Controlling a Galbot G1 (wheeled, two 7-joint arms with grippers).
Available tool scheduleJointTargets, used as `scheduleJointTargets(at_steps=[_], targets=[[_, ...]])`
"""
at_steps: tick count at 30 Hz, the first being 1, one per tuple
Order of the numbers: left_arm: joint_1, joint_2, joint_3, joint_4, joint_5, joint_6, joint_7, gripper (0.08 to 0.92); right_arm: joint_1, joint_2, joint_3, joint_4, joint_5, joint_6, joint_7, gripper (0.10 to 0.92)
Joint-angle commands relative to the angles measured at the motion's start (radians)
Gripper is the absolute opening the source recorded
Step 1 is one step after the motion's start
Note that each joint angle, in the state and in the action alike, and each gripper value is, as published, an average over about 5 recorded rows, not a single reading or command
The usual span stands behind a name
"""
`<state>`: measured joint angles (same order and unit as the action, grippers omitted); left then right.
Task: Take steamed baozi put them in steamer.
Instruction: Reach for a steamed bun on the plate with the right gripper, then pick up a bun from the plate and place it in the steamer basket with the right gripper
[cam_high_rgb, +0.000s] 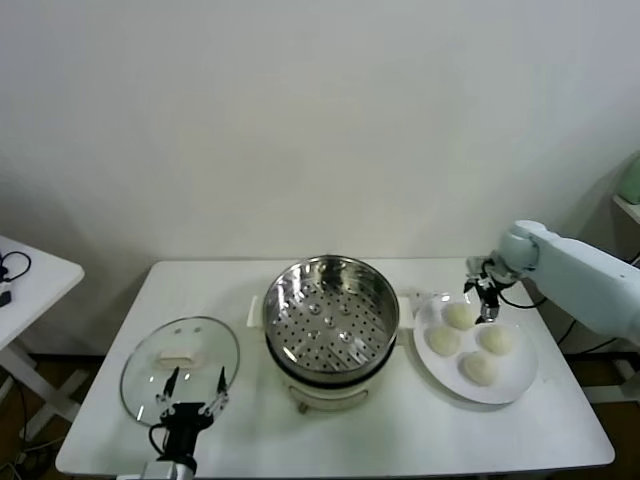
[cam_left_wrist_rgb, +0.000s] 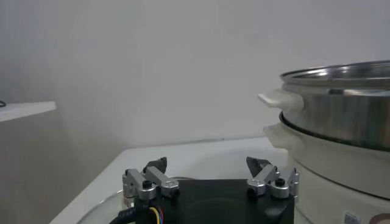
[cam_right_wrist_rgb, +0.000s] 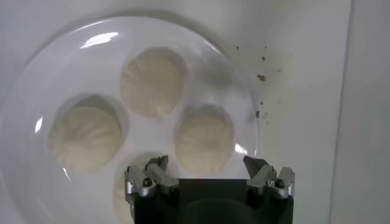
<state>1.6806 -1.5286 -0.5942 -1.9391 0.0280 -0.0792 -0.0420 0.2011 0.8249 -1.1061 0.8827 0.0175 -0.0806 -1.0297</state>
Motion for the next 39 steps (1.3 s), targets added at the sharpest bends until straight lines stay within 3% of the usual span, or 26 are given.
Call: scheduleJointTargets(at_steps=[1,8,15,24,33,39], targets=[[-0.002,0.001,-0.001,0.007,0.002,-0.002,-0.001,0.823,-0.027,0.049,-0.003,-0.074,-0.02,0.01,-0.009,0.823],[-0.009,0.003,-0.004,0.017,0.004,-0.006,-0.003,0.823,-0.05,0.077,0.041,-0.126,-0.036,0.028,0.011,0.817],[-0.011,0.003,-0.013,0.019,0.003,-0.008,-0.009,0.823,-0.054,0.085,0.046,-0.128,-0.035,0.031,0.01,0.699],[-0.006,0.004,-0.024,0.015,0.003,-0.013,-0.021,0.823,0.02,0.052,-0.009,-0.057,0.009,0.032,-0.006,0.646],[0.003,0.0,-0.03,0.006,0.006,-0.019,-0.027,0.823,0.483,-0.041,-0.353,0.265,0.22,0.096,-0.03,0.636],[0.003,-0.003,-0.026,0.013,0.014,-0.032,-0.033,0.823,0.743,0.038,-0.506,0.354,0.446,0.247,-0.043,0.638]])
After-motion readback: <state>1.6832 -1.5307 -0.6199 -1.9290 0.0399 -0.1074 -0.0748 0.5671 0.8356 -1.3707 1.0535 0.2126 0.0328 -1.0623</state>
